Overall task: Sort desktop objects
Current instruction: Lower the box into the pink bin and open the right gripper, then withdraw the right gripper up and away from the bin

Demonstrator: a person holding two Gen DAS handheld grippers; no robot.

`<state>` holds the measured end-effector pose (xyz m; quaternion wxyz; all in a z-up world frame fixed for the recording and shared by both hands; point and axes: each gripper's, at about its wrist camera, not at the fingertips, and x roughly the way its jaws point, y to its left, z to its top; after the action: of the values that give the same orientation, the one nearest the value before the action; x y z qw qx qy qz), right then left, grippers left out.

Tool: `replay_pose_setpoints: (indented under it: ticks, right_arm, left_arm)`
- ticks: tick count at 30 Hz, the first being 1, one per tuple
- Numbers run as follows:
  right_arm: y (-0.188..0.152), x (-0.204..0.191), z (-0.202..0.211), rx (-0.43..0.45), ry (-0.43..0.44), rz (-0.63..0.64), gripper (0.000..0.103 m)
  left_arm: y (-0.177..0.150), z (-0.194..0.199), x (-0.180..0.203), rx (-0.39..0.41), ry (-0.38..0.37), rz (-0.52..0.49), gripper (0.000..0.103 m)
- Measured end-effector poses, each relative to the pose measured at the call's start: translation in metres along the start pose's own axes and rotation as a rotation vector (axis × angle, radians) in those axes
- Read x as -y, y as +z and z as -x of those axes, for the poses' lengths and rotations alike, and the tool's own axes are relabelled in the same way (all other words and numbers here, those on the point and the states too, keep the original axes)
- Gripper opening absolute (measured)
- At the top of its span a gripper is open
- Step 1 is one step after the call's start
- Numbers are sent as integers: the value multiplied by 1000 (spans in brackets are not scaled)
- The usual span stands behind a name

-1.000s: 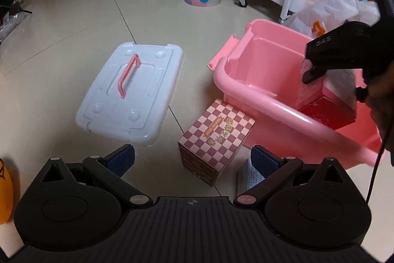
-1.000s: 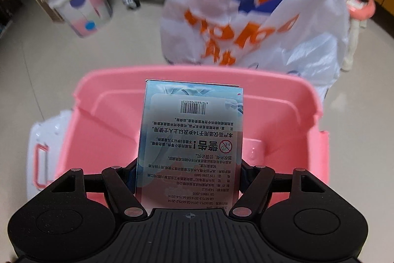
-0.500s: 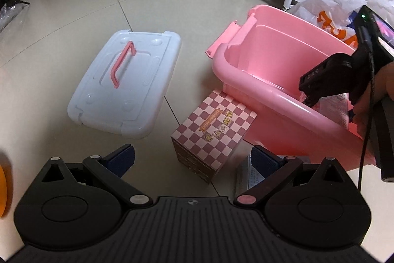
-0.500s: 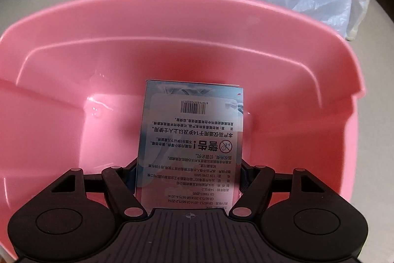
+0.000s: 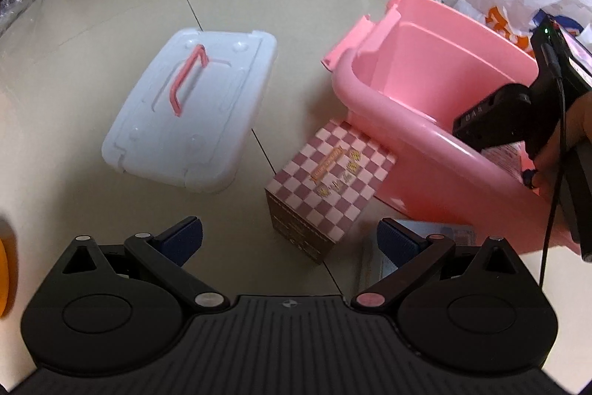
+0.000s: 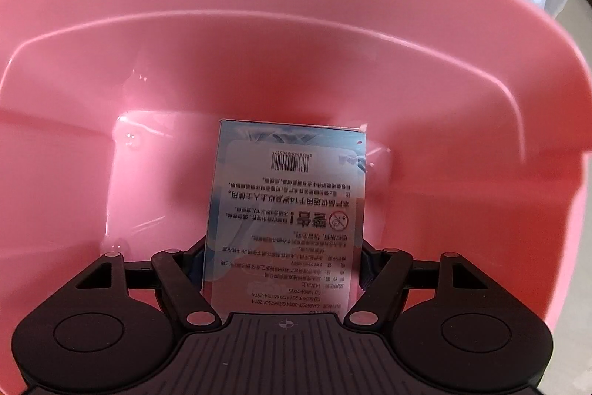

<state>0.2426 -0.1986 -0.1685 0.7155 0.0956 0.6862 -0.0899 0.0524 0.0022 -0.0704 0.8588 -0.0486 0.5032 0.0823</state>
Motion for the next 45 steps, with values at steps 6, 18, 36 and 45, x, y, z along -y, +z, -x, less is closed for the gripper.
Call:
replay_pose_setpoints:
  ticks: [6, 18, 36, 45]
  right_arm:
    - [-3, 4, 3, 0, 36, -15, 73]
    - [-9, 8, 51, 152, 102, 16, 83]
    - [-192, 67, 235, 812, 132, -50, 98]
    - [-248, 83, 216, 731, 144, -127, 99]
  left_arm:
    - [0, 0, 1, -11, -11, -10, 103]
    - [10, 19, -6, 35, -28, 5, 103]
    - [17, 100, -16, 218, -147, -16, 103]
    - [12, 128, -31, 211, -224, -38, 103]
